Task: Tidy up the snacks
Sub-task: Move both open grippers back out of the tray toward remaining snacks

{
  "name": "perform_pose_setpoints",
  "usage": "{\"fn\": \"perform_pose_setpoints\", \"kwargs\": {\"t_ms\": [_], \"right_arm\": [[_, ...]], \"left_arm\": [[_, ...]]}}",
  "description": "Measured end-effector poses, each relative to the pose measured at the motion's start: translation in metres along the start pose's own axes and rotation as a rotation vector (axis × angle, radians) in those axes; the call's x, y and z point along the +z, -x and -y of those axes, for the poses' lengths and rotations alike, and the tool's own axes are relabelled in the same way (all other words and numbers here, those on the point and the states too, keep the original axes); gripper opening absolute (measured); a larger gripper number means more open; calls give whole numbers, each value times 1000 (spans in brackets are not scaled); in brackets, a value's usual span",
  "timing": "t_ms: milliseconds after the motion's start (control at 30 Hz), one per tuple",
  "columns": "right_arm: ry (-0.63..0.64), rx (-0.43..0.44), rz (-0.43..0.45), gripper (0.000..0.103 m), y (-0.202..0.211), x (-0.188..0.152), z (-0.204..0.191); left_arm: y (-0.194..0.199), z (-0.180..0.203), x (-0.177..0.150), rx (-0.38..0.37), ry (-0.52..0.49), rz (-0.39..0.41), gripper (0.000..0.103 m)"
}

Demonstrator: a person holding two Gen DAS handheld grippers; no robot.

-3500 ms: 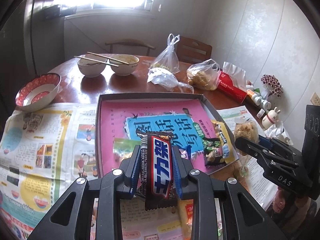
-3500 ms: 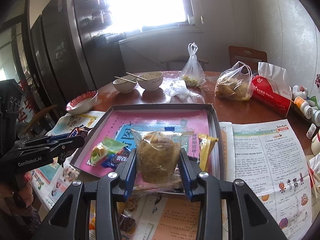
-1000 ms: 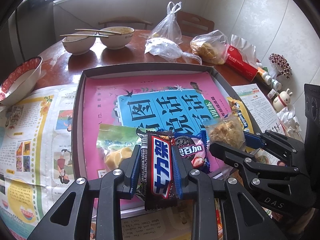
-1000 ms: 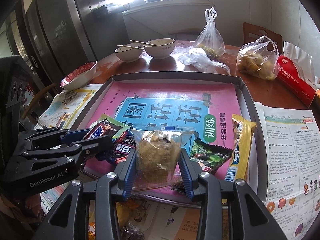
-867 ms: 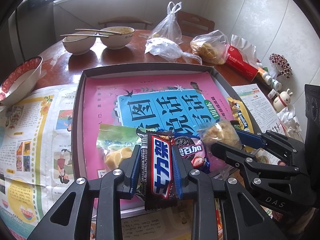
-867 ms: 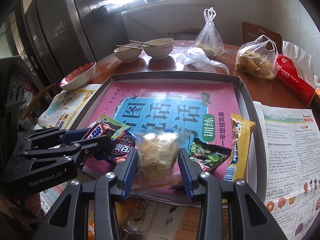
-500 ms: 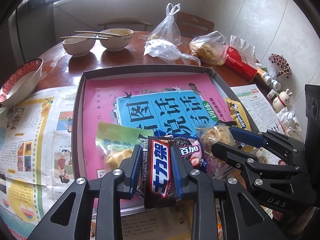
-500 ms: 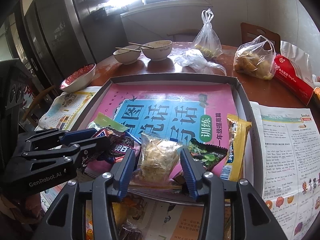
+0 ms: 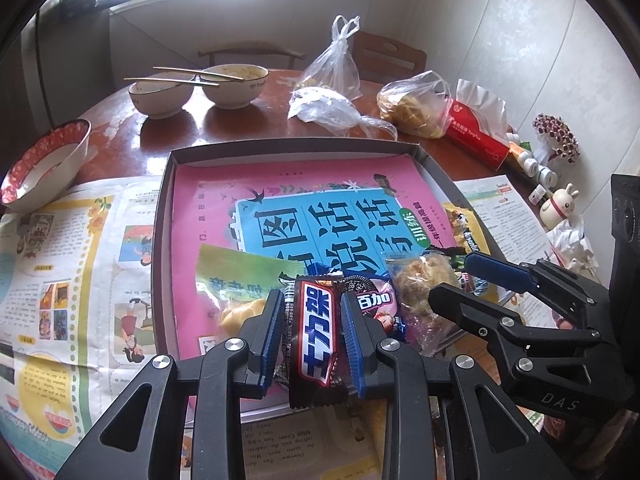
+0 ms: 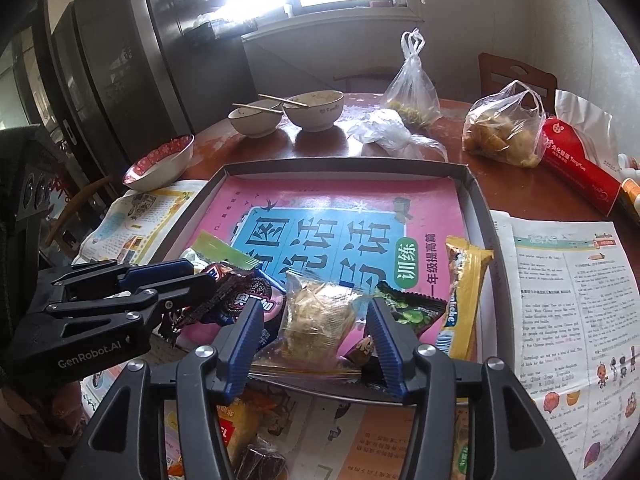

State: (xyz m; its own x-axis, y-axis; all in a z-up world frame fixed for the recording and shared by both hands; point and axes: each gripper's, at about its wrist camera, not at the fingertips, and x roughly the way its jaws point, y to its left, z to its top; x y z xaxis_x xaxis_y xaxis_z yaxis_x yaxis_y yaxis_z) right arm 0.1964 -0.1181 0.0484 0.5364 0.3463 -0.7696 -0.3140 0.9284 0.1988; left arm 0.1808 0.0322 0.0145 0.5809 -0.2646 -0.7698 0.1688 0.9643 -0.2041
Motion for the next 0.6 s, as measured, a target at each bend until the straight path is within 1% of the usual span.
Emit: {"fn": "perform_pose_setpoints", "kwargs": {"t_ms": [200, 267, 433, 600], "right_arm": [[-12, -14, 12, 56, 7, 1, 3], [-14, -17, 17, 57, 9, 1, 3], [-16, -25, 28, 59, 16, 0, 4], [-13, -28, 45, 62, 22, 1, 2]], "left_arm": [[7, 3, 2, -9, -11, 10, 32], [9, 4, 2, -7, -13, 15, 35], [15, 5, 3, -9, -11, 22, 50], [21, 5, 3, -9, -4, 31, 56]]}}
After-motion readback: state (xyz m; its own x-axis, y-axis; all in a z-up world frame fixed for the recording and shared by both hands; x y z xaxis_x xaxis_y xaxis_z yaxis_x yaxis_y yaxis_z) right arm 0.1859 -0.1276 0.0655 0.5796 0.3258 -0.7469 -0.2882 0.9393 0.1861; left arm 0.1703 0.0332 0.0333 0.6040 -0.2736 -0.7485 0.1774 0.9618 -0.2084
